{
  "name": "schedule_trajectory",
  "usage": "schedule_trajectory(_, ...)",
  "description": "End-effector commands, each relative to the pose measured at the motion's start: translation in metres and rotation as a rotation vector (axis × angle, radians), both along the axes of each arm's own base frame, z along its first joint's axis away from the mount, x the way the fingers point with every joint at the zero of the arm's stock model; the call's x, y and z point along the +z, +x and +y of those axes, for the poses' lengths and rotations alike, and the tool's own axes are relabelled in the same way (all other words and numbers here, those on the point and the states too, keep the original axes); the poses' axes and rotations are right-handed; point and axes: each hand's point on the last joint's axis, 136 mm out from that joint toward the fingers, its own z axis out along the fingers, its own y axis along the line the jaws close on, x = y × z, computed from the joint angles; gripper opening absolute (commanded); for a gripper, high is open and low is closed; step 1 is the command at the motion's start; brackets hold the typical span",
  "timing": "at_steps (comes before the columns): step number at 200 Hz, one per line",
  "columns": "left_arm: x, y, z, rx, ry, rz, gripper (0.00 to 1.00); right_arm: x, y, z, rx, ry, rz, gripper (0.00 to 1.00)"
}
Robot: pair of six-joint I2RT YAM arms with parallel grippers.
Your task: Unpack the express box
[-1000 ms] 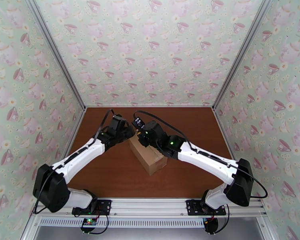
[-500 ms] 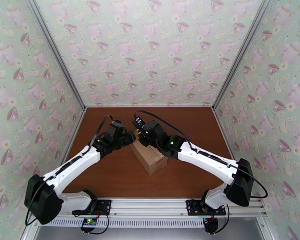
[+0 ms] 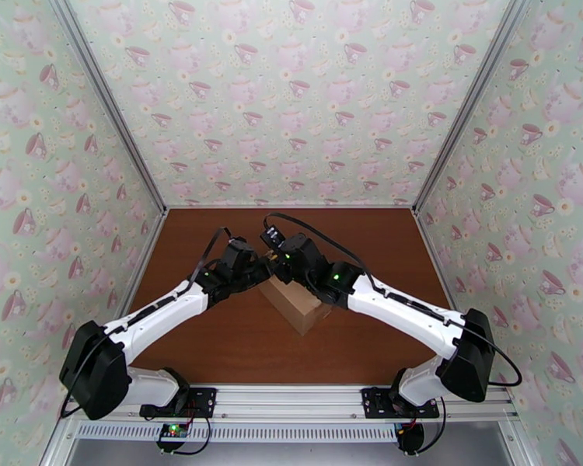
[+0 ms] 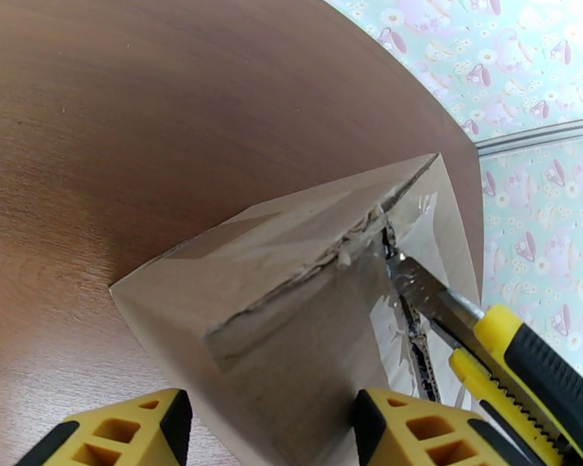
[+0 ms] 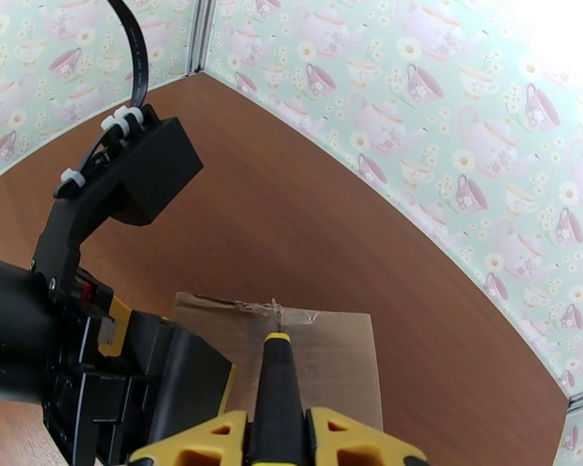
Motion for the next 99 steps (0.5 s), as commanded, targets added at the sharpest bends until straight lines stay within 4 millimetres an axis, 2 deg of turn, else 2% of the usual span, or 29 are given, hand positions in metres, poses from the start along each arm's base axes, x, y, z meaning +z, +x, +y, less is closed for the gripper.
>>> schedule_trajectory(1, -0.028, -0.012, 0.011, 0.023, 0.062, 0.079, 0.61, -0.016, -0.010, -0.012, -0.001, -0.053, 0.043, 0.00)
schedule_trajectory(33, -0.027, -0.015, 0.016, 0.028, 0.069, 0.080, 0.60, -0.034, -0.009, -0.019, -0.014, -0.110, 0.046, 0.00)
schedule_trajectory(64, -0.025, -0.014, 0.021, 0.040, 0.078, 0.076, 0.60, -0.042, -0.011, -0.023, -0.010, -0.134, 0.052, 0.00)
schedule_trajectory(99, -0.021, -0.012, 0.024, 0.051, 0.085, 0.069, 0.60, -0.034, -0.014, -0.030, -0.016, -0.136, 0.043, 0.00)
